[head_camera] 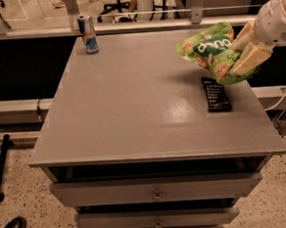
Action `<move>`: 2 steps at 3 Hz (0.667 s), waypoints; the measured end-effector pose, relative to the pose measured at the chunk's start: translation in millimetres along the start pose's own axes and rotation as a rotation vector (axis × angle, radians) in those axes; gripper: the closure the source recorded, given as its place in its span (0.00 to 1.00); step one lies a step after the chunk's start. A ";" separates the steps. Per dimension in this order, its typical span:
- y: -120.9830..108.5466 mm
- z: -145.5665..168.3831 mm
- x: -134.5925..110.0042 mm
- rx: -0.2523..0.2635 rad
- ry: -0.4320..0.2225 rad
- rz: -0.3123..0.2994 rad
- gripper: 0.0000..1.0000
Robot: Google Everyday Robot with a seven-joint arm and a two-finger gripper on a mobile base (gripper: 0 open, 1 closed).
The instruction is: Move green rice chip bag near rxbar chocolate
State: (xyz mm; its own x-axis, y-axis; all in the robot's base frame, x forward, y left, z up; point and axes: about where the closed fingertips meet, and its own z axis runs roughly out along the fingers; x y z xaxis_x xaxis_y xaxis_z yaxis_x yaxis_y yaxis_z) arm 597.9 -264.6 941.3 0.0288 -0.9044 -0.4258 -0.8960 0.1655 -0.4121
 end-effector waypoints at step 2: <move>-7.3 17.1 17.8 -0.046 0.032 -0.048 0.56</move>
Offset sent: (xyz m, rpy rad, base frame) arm 0.0235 -0.0241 -0.0185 -0.0952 0.0317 0.0587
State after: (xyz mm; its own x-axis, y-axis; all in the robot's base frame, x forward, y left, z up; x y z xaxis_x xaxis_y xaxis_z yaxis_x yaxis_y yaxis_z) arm 612.5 -275.1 923.0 0.0584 -0.9229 -0.3806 -0.9136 0.1043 -0.3931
